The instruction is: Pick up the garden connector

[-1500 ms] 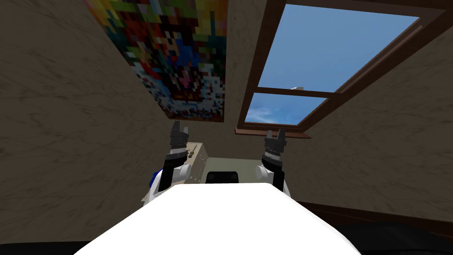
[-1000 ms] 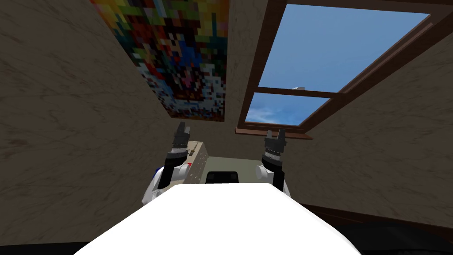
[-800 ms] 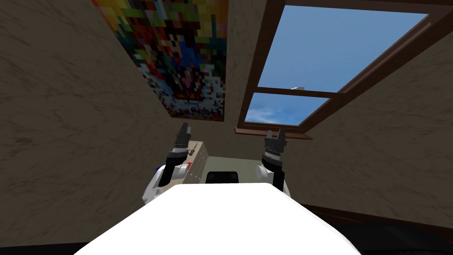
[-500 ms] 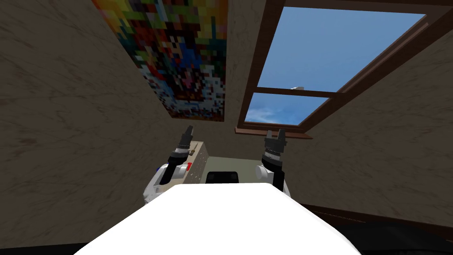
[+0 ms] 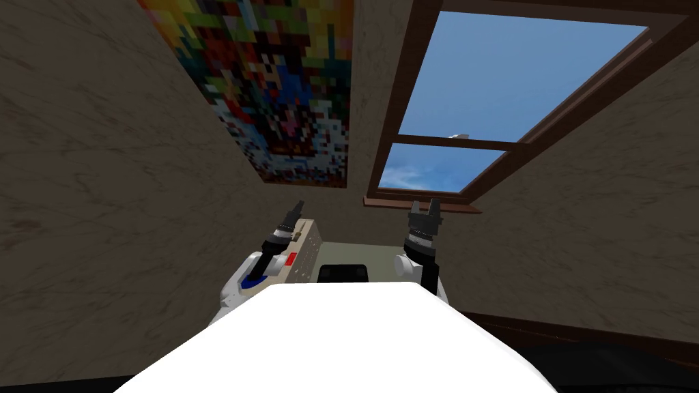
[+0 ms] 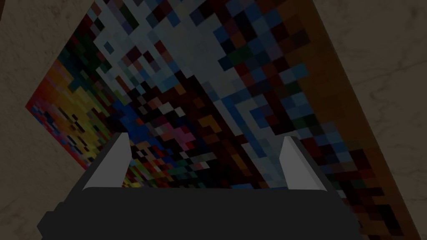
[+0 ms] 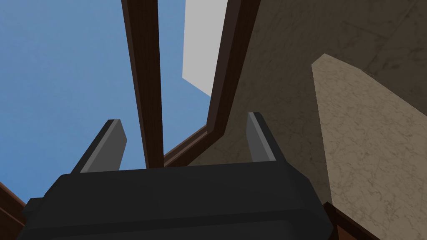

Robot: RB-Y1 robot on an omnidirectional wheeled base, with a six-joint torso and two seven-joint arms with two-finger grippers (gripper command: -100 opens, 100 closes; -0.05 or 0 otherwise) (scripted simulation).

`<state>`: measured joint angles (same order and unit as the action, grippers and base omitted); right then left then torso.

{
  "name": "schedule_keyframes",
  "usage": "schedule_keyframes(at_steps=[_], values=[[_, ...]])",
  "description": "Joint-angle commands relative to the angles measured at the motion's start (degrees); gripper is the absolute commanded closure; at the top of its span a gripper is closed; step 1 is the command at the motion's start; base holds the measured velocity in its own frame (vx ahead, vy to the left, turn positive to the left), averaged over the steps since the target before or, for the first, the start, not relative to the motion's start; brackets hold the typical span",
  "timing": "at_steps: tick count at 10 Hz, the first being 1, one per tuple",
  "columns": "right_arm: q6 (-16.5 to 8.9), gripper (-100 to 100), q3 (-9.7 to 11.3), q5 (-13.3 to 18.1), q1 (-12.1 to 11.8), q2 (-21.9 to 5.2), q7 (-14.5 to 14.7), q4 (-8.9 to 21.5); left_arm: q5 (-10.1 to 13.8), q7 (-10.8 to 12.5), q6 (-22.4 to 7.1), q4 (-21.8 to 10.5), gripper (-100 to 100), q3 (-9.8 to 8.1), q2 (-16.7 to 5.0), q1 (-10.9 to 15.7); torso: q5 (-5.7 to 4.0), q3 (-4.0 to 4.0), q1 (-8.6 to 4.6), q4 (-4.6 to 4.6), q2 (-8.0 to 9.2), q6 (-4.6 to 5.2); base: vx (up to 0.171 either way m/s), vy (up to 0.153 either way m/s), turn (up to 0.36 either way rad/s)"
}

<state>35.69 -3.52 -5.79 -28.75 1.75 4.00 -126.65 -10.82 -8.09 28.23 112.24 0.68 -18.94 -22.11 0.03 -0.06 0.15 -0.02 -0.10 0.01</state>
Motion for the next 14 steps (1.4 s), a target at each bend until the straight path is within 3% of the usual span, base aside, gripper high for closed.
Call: schedule_keyframes(at_steps=[1, 2, 3, 4, 5, 6, 8, 11, 14], values=[[0.0, 0, 0.0, 0.0, 0.0, 0.0, 0.0, 0.0, -0.5, -0.4, 0.3, -2.3, -100, 0.45, -0.7, 0.1, 0.00, 0.00, 0.00, 0.00, 0.00, 0.00, 0.016, 0.022, -0.031], [0.0, 0, 0.0, 0.0, 0.0, 0.0, 0.0, 0.0, -1.4, -0.5, 0.8, -4.0, -100, 0.91, -2.7, 0.7, -0.01, 0.01, -0.05, 0.00, 0.02, -0.02, 0.022, 0.019, -0.075], [0.0, 0, 0.0, 0.0, 0.0, 0.0, 0.0, 0.0, -1.4, -0.5, 0.8, -5.6, -100, 0.91, -2.7, 0.7, -0.01, 0.00, -0.05, 0.00, 0.00, 0.00, 0.020, 0.016, -0.034], [0.0, 0, 0.0, 0.0, 0.0, 0.0, 0.0, 0.0, -2.3, -0.6, 1.3, -7.4, -100, 1.43, -4.6, 1.2, -0.01, 0.00, -0.08, 0.00, 0.00, -0.02, 0.027, 0.013, -0.078], [0.0, 0, 0.0, 0.0, 0.0, 0.0, 0.0, 0.0, -2.3, -0.6, 1.3, -8.9, -100, 1.43, -4.6, 1.2, -0.02, -0.01, -0.08, 0.00, -0.02, 0.00, 0.024, 0.010, -0.055], [0.0, 0, 0.0, 0.0, 0.0, 0.0, 0.0, 0.0, -3.2, -0.7, 1.7, -10.8, -100, 2.02, -6.5, 1.8, -0.02, -0.01, -0.10, -0.01, -0.02, -0.01, 0.034, 0.003, -0.118], [0.0, 0, 0.0, 0.0, 0.0, 0.0, 0.0, 0.0, -3.2, -0.7, 1.7, -12.8, -100, 2.02, -6.5, 1.8, -0.03, -0.02, -0.12, -0.01, -0.03, -0.02, 0.019, 0.003, -0.013], [0.0, 0, 0.0, 0.0, 0.0, 0.0, 0.0, 0.0, -5.2, -0.5, 2.6, -18.8, -100, 3.48, -10.3, 2.9, -0.03, -0.01, -0.15, 0.00, -0.01, -0.01, 0.028, -0.001, -0.107], [0.0, 0, 0.0, 0.0, 0.0, 0.0, 0.0, 0.0, -6.3, -0.3, 3.0, -24.6, -100, 4.35, -12.2, 3.4, -0.04, -0.04, -0.18, -0.01, -0.07, 0.01, 0.036, -0.007, -0.094]])
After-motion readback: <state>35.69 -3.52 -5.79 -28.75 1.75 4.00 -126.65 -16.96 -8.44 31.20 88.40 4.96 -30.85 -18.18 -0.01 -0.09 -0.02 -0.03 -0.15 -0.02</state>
